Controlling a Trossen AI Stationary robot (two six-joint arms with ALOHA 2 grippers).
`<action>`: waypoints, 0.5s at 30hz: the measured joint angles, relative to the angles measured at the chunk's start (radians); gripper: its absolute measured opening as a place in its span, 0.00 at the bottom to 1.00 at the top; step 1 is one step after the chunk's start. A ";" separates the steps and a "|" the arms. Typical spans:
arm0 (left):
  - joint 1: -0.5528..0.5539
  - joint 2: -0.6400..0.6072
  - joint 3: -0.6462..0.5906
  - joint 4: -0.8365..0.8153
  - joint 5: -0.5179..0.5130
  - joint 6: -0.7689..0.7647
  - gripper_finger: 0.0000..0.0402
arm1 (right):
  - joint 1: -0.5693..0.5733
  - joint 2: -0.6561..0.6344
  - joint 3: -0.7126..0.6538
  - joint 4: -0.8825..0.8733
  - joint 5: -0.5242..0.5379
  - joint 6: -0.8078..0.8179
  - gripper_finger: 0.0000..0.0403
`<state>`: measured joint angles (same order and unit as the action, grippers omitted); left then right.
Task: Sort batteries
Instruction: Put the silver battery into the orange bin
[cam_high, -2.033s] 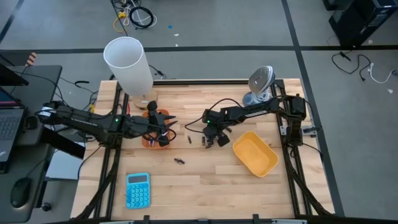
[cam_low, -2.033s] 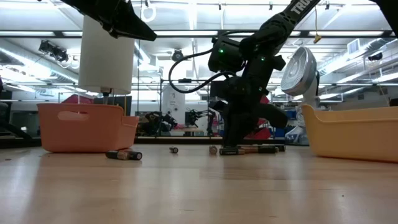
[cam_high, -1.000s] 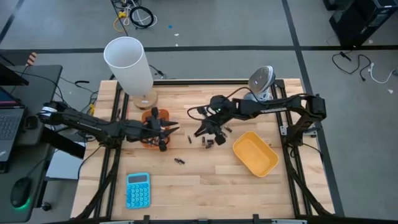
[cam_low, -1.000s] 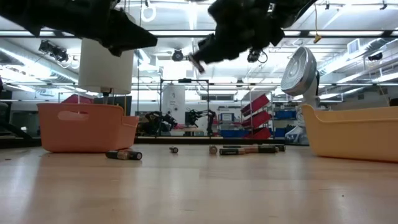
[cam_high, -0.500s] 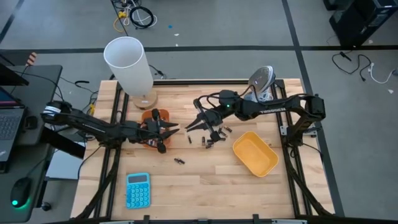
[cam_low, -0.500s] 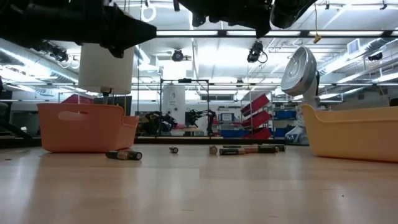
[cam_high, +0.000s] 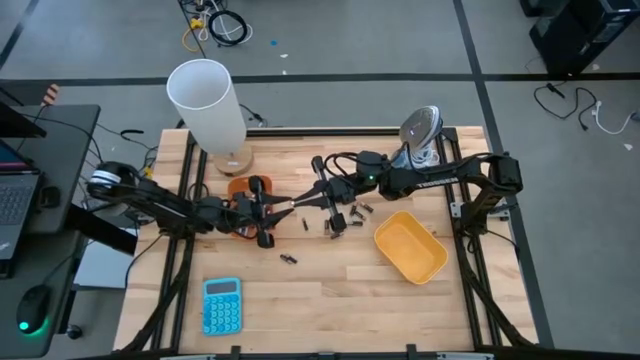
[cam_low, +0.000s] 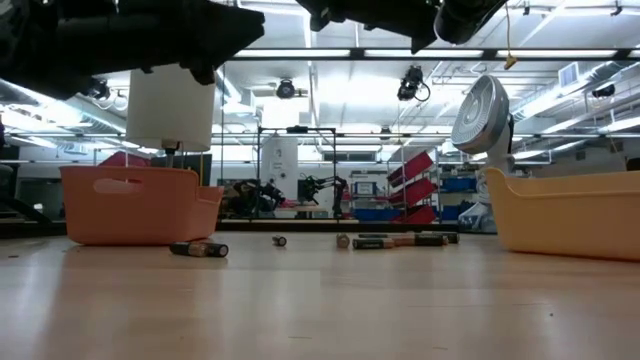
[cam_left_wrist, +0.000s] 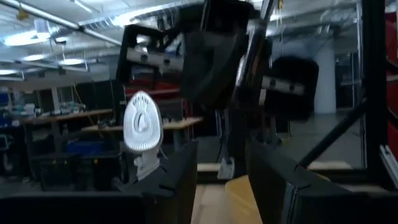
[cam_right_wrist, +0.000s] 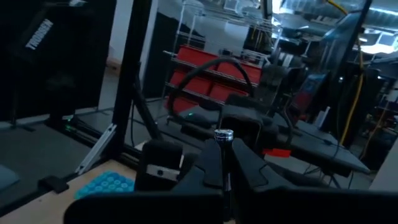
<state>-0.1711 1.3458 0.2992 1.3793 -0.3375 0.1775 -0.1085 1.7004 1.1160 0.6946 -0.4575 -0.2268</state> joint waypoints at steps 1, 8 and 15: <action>0.000 0.011 0.004 0.017 0.000 0.005 0.35 | 0.000 0.000 0.000 0.000 0.001 0.000 0.00; 0.001 0.063 0.092 0.006 0.002 0.070 0.35 | 0.001 0.000 0.000 0.002 0.027 0.027 0.00; 0.001 0.075 0.125 -0.014 0.003 0.085 0.35 | 0.003 0.000 0.000 -0.007 0.030 0.048 0.00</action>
<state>-0.1703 1.4208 0.4240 1.3655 -0.3347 0.2623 -0.1055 1.7004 1.1156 0.6875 -0.4274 -0.1788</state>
